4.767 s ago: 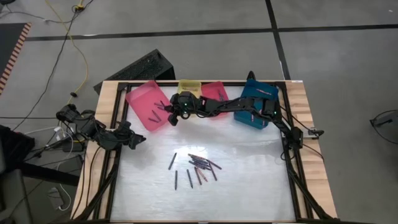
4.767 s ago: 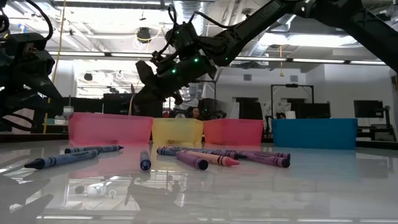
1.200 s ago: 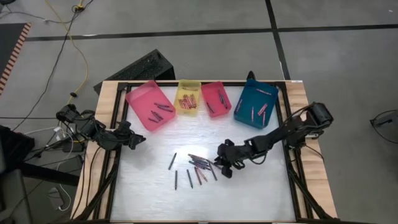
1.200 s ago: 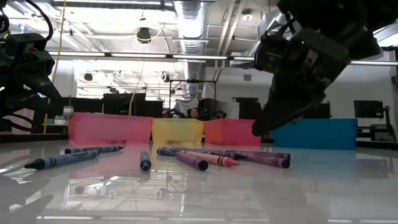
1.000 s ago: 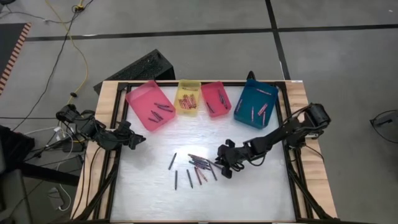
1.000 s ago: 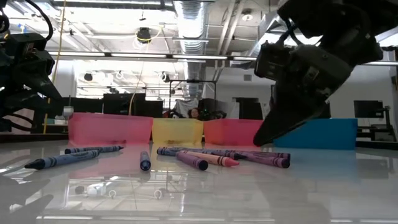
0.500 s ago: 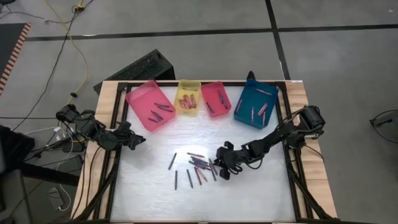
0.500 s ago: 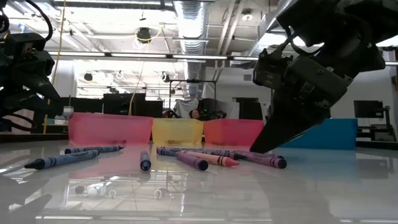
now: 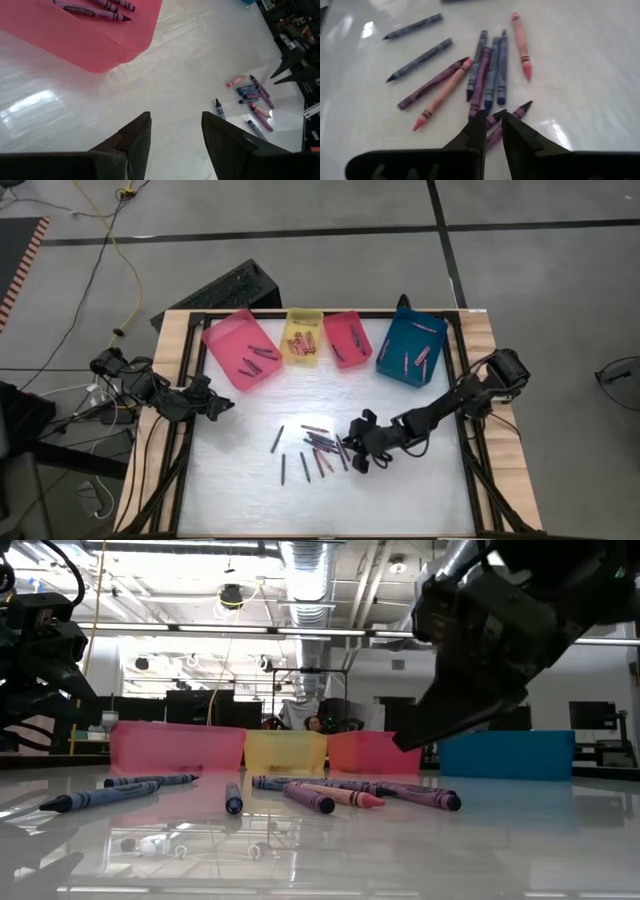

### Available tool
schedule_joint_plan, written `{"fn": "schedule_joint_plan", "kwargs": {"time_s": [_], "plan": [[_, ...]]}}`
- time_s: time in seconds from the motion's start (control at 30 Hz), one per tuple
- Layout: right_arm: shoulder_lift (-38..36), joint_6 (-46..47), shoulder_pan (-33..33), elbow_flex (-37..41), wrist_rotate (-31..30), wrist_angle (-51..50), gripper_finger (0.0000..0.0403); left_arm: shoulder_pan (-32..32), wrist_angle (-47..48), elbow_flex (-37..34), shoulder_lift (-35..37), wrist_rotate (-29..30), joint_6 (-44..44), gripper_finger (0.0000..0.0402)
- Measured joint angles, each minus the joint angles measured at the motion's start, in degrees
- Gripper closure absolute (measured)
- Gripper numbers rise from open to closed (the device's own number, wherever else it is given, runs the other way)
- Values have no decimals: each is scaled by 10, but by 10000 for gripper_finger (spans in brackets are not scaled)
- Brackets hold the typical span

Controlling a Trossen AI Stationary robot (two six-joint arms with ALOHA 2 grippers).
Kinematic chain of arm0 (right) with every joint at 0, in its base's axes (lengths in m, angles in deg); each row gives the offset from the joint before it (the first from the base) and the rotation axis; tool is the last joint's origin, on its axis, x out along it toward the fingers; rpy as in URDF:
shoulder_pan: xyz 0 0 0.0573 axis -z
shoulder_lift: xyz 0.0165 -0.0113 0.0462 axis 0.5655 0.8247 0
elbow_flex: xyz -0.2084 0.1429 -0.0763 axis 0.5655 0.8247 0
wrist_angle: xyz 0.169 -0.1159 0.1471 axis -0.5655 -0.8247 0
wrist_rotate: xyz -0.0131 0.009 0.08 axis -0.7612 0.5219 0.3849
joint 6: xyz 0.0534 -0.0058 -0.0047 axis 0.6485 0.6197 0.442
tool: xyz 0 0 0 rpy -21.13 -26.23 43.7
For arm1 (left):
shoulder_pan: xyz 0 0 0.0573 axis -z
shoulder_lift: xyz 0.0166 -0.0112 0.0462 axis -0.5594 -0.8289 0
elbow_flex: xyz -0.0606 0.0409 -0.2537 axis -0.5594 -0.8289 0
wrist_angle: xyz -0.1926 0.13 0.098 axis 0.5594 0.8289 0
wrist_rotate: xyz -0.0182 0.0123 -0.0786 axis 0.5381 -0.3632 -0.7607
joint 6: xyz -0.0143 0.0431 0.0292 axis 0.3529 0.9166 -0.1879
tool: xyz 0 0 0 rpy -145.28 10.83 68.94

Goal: Sort crayons
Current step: Put the violet crayon into the pink bin

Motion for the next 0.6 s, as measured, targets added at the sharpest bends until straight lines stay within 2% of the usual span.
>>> {"fn": "schedule_joint_plan", "kwargs": {"time_s": [0.13, 0.27, 0.6], "plan": [[0, 46, -24, -25, -80, -47, 328, 0, 0, 0, 0, 0, 0, 236], [0, 109, -41, -49, -127, -87, 328, 0, 0, 0, 0, 0, 0, 236], [5, 153, -51, -72, -147, -111, 328, 0, 0, 0, 0, 0, 0, 236]]}}
